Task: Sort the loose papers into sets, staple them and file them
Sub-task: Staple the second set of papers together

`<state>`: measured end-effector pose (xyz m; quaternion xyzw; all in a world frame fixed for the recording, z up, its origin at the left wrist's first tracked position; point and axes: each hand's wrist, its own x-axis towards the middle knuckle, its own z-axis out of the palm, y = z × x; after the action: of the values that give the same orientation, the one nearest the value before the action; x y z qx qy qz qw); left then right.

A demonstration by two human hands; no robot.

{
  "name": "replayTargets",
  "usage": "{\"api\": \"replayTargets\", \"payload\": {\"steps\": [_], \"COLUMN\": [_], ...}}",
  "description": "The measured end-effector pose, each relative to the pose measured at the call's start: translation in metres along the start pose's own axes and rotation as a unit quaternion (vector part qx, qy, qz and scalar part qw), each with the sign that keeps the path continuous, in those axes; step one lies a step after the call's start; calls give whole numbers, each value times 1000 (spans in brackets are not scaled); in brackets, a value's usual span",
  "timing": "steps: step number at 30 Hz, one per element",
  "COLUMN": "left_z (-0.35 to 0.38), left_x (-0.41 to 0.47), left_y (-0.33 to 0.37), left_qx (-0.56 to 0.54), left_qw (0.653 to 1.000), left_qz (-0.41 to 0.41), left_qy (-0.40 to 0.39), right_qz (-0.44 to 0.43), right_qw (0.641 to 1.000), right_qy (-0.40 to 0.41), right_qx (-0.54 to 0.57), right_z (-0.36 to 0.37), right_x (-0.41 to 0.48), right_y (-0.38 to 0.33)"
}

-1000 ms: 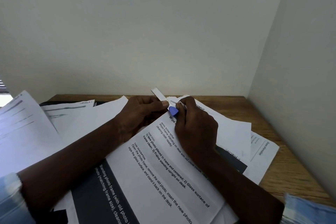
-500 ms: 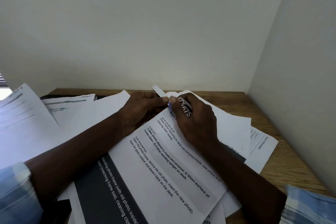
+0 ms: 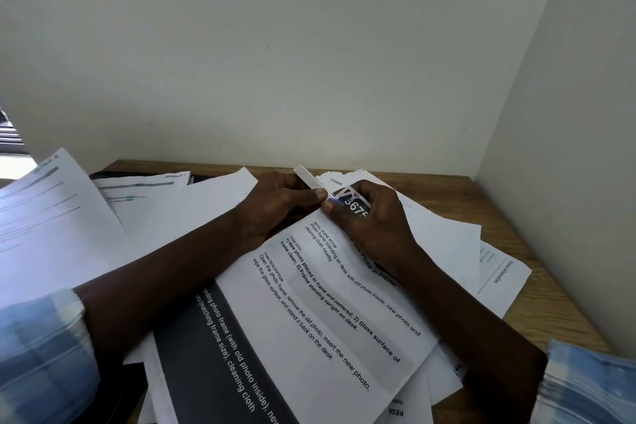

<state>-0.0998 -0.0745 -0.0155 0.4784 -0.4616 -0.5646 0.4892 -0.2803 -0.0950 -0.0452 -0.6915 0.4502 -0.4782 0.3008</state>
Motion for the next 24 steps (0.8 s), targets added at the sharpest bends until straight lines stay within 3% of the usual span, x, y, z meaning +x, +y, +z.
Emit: {"api": "replayTargets", "payload": {"steps": [4,8,13,16,24], "left_z": [-5,-16,-32,-41,-55], "left_x": [5,15,19,21,43], "left_y": [1,9,6,4,-4], "left_qx": [-82,-133,9,152,294], "left_qw": [996,989,987,956,905], "left_qz": [-40,19,93,163,169], "left_qy": [-11,62,134,194,256], "right_qz": [25,100,49,24,19], "right_qw": [997,982,991,990,998], "right_qy": [-18,-1,-13,-10,-35], "right_qx": [70,163,127,136,47], "right_z": [-3,-5,-7,-7,-4], "right_x": [-4,-2,-4,-3,-5], "right_y": [-2,-1,3,7,4]}}
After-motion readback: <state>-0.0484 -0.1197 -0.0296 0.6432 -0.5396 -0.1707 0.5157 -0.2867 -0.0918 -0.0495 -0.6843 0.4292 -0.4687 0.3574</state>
